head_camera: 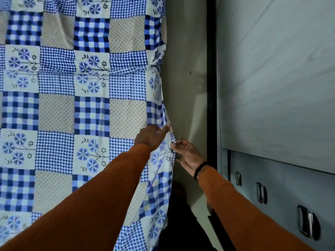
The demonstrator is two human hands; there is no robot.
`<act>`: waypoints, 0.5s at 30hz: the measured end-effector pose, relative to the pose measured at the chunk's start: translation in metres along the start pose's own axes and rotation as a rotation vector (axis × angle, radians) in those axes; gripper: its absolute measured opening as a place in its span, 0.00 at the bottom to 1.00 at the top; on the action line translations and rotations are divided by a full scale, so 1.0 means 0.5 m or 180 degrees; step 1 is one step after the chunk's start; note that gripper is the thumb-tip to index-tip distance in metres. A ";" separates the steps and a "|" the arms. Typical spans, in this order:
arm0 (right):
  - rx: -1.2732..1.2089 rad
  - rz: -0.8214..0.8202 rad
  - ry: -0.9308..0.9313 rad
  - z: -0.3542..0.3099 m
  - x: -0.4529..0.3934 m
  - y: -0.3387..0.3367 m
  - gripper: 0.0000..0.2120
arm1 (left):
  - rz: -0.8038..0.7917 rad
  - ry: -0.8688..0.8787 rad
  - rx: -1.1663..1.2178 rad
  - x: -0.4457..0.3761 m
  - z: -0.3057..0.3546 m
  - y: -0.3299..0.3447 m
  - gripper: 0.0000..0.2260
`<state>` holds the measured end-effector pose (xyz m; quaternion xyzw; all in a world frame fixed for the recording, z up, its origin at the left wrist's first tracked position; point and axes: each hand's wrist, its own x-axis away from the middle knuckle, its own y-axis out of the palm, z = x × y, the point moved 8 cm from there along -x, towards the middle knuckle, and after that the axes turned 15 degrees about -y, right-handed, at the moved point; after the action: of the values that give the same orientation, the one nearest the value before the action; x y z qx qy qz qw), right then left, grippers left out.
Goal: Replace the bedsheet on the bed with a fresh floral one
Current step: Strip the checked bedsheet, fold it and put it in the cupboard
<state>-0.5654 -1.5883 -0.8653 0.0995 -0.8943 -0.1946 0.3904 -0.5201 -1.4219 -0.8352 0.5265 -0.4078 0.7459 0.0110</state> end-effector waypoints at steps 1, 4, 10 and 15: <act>0.0160 -0.0078 -0.0019 -0.012 0.006 0.013 0.11 | -0.0069 -0.0024 -0.0052 0.000 0.014 0.001 0.37; 0.0512 -0.0212 -0.0057 -0.050 0.013 0.049 0.13 | -0.0041 -0.0065 -0.0180 0.000 0.053 -0.016 0.34; 0.0675 0.0237 0.0178 -0.116 -0.041 0.049 0.04 | -0.0164 0.0303 -0.0329 -0.027 0.113 -0.071 0.24; -0.0033 0.0702 0.0569 -0.162 -0.172 0.071 0.19 | -0.0647 0.0635 -0.0662 -0.017 0.127 -0.115 0.18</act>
<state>-0.4485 -1.5498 -0.8568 0.0155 -0.8604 -0.1456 0.4881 -0.4413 -1.4195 -0.8008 0.4844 -0.4243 0.7433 0.1811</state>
